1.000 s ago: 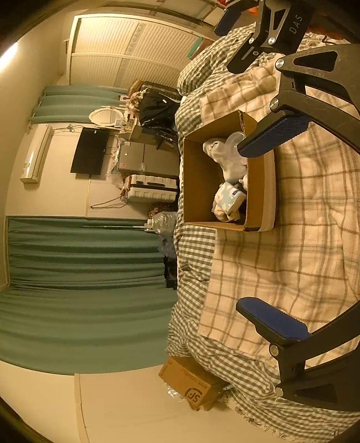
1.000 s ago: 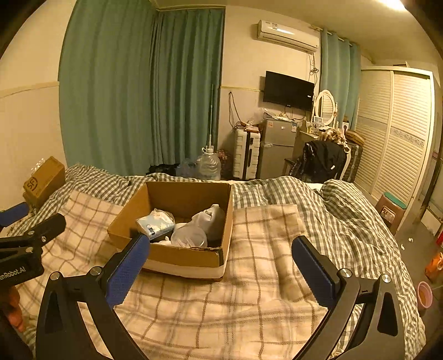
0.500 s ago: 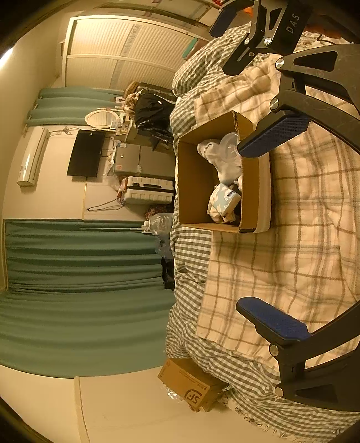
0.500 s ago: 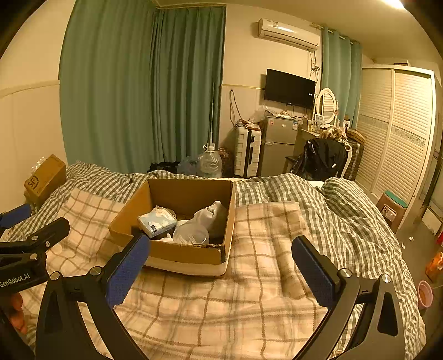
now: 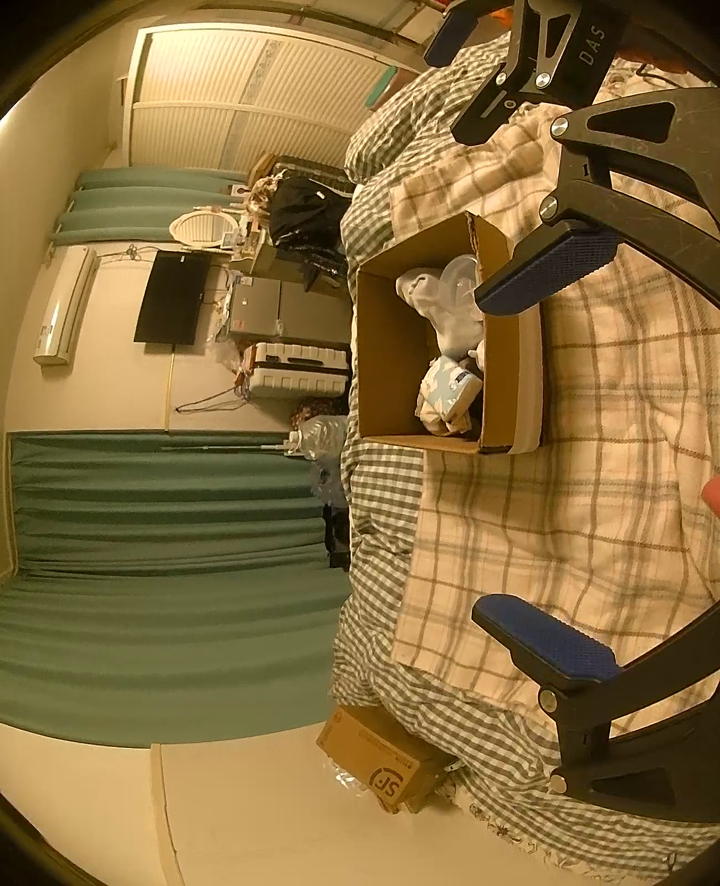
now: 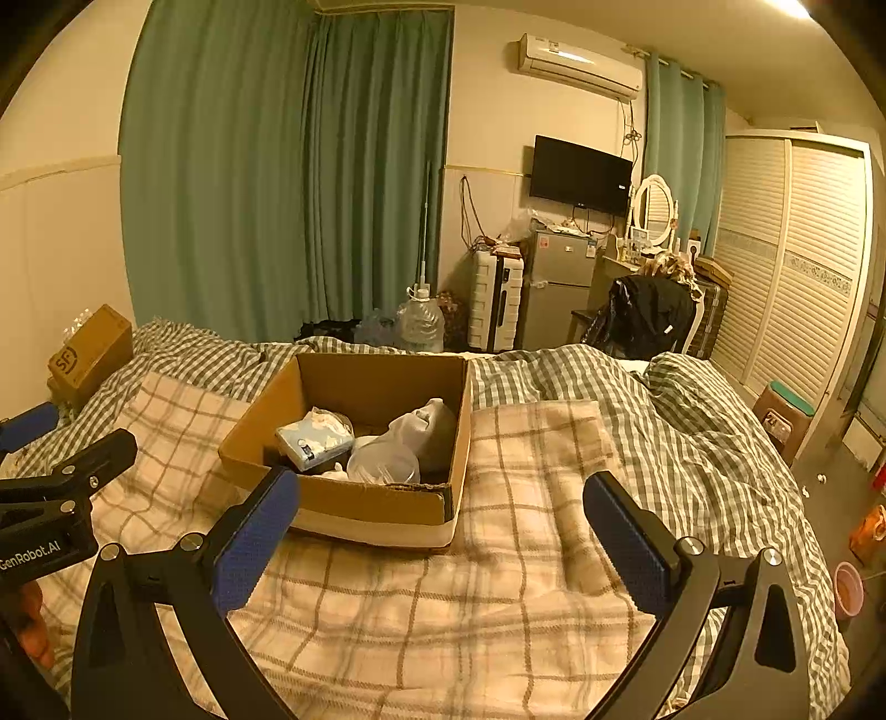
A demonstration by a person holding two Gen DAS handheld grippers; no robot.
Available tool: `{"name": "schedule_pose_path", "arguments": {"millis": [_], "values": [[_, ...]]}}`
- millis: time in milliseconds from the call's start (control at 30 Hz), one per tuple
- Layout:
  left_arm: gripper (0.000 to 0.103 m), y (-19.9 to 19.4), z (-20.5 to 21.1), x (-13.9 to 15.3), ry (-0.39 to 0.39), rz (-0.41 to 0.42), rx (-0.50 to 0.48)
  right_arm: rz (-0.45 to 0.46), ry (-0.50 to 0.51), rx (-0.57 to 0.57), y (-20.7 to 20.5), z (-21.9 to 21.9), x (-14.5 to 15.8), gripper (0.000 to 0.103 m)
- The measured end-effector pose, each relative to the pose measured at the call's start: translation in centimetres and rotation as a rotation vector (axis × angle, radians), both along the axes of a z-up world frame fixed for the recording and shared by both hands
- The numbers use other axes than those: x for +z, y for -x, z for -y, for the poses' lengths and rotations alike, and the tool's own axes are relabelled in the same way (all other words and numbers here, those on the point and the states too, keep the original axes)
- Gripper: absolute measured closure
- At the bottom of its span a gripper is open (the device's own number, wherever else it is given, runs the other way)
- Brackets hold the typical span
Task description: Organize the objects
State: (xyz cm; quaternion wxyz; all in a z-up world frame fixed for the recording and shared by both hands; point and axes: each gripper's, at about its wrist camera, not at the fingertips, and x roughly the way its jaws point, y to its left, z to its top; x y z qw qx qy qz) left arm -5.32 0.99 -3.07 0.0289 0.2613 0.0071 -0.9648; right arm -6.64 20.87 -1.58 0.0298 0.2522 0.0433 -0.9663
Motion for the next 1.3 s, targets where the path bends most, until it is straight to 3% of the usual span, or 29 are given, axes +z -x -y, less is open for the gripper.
{"name": "schedule_pose_path", "arguments": {"millis": [1300], "values": [[0.000,-0.07,0.11,-0.28,-0.002,0.012,-0.005,0.018,0.001,0.002,0.05,0.31,-0.69,0.000]]}}
